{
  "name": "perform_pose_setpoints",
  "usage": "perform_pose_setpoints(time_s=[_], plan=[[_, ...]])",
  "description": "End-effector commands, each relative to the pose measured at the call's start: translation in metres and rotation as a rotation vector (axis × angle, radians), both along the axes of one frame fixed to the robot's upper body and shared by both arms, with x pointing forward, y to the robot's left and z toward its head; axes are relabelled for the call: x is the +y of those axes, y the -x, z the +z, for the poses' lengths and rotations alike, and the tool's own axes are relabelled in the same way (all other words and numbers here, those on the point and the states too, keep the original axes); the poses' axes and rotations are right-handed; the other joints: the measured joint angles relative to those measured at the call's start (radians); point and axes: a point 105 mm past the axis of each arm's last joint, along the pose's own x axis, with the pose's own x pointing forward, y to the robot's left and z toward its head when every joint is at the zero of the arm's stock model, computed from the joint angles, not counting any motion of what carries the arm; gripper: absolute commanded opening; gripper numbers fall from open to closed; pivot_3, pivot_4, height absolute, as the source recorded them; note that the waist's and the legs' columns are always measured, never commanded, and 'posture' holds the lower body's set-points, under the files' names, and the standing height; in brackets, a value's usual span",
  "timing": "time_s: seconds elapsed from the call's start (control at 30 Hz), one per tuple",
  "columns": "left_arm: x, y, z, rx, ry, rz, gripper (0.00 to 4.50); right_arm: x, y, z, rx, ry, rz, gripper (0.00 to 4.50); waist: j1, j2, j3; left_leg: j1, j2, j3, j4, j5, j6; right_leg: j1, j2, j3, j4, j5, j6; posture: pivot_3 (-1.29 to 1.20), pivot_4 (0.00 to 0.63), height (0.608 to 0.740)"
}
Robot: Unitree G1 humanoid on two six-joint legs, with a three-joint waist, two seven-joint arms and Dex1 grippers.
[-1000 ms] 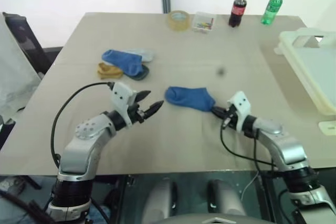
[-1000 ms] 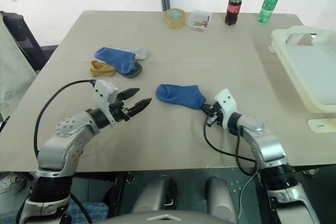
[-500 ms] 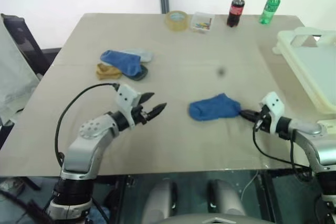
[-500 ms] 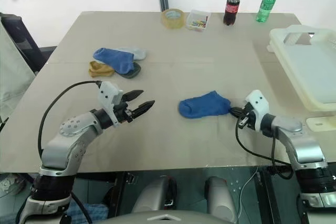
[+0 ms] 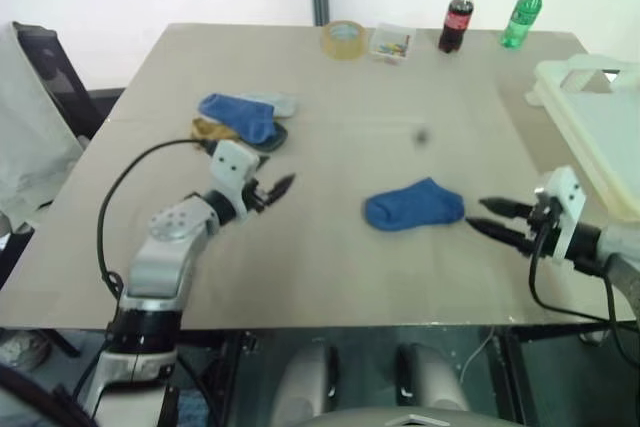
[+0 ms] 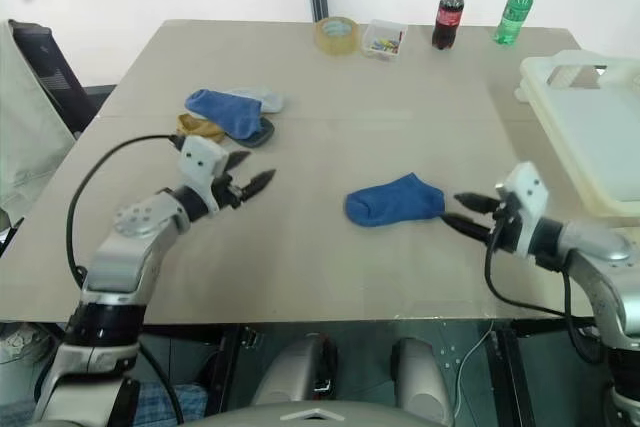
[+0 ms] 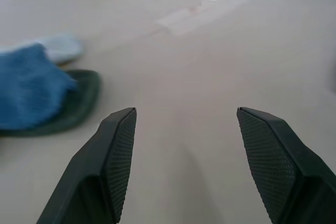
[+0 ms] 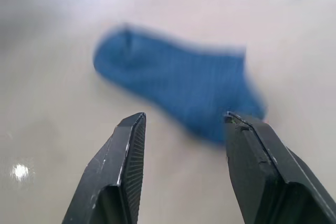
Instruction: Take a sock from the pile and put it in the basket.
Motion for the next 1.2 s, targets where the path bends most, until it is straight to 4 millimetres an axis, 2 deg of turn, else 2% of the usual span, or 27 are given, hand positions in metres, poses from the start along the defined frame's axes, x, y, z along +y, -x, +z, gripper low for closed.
perform_pose_setpoints(time_s=[0.03, 0.23, 0.4, 0.67, 0.97, 1.07, 1.2], plan=[[0.028, -0.026, 0.018, -0.095, -0.032, 0.151, 3.27, 0.014, 0.004, 0.031, -0.119, -0.060, 0.043, 2.36, 0.000, 0.000, 0.000, 0.000, 0.000, 0.000, 0.000, 0.000, 0.000, 0.000, 0.000, 0.000, 0.000, 0.000, 0.000, 0.00, 0.150, 0.740], [0.032, -0.067, 0.017, -0.127, -0.101, 0.238, 3.27, 0.026, 0.005, 0.021, -0.116, -0.046, 0.040, 2.36, 0.004, -0.002, 0.001, -0.002, -0.004, -0.001, 0.000, 0.000, 0.000, 0.000, -0.001, -0.001, -0.001, 0.002, 0.004, 0.00, 0.150, 0.740], [0.027, -0.086, 0.014, -0.123, -0.108, 0.263, 3.27, 0.023, 0.002, 0.024, -0.132, -0.051, 0.010, 2.36, 0.002, -0.005, 0.003, -0.003, -0.005, -0.001, 0.000, 0.000, 0.000, 0.000, -0.001, -0.002, -0.001, 0.002, 0.004, 0.00, 0.150, 0.740], [0.023, -0.092, 0.001, -0.099, -0.132, 0.259, 3.27, 0.020, 0.001, 0.024, -0.132, -0.057, -0.013, 2.36, -0.002, -0.007, 0.004, -0.003, -0.004, -0.001, 0.000, 0.000, 0.000, 0.000, -0.001, -0.004, -0.001, 0.003, 0.004, 0.00, 0.150, 0.740], [0.031, -0.090, 0.006, -0.135, -0.134, 0.286, 3.27, 0.020, -0.001, 0.023, -0.126, -0.055, -0.010, 2.36, -0.001, -0.007, 0.004, -0.003, -0.004, -0.001, 0.000, 0.000, 0.000, 0.000, -0.002, -0.004, 0.000, 0.003, 0.005, 0.00, 0.150, 0.740], [0.032, -0.091, 0.013, -0.162, -0.131, 0.294, 2.44, 0.021, -0.002, 0.021, -0.124, -0.055, -0.005, 2.41, -0.001, -0.007, 0.004, -0.003, -0.004, -0.001, 0.000, 0.000, 0.000, 0.000, -0.002, -0.004, 0.000, 0.003, 0.005, 0.00, 0.150, 0.740], [0.029, -0.091, 0.020, -0.191, -0.121, 0.289, 0.57, 0.024, -0.002, 0.020, -0.123, -0.057, 0.001, 2.41, 0.000, -0.007, 0.004, -0.003, -0.004, -0.001, 0.000, 0.000, 0.000, 0.000, -0.002, -0.004, 0.000, 0.003, 0.005, 0.00, 0.150, 0.740]])
